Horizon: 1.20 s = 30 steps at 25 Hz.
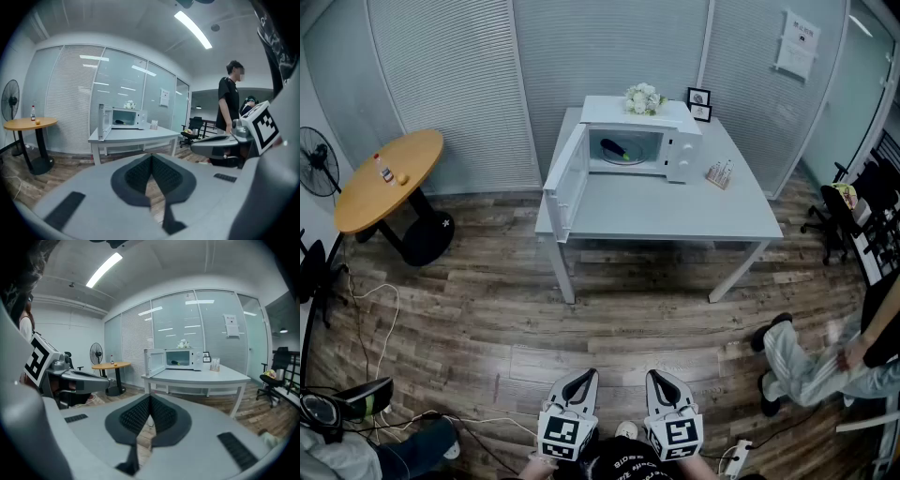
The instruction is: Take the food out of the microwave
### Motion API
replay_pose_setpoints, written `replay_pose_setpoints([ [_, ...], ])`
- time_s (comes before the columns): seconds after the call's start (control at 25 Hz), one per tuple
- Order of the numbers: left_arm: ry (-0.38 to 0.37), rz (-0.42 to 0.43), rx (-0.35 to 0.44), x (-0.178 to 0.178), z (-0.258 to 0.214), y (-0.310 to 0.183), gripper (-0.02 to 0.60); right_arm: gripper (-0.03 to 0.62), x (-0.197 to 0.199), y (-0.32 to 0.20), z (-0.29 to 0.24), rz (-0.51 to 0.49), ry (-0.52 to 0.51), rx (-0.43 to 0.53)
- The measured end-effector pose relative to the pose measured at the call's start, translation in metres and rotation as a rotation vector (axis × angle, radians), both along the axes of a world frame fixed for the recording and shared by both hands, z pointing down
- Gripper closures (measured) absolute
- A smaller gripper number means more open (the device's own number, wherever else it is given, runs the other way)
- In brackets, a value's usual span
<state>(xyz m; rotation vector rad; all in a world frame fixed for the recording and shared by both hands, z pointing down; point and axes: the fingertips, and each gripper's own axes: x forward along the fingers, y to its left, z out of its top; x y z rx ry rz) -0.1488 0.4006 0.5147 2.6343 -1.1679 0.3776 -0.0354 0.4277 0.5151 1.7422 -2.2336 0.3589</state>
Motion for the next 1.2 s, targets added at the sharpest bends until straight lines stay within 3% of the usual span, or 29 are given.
replay_pose_setpoints([
  [0.4,0.001,0.046,0.019,-0.021,0.002,-0.025,0.574,0.591,-0.007,-0.019,0.011,0.116,-0.026,-0.025],
  [0.72,-0.002,0.088,0.038,-0.043,0.006,-0.055,0.574,0.591,-0.026,-0.038,0.008,0.181,-0.025,0.026],
  [1.2,-0.001,0.075,0.011,-0.049,0.015,-0.074,0.574,0.591,-0.027,-0.052,0.015,0.194,-0.029,0.011],
])
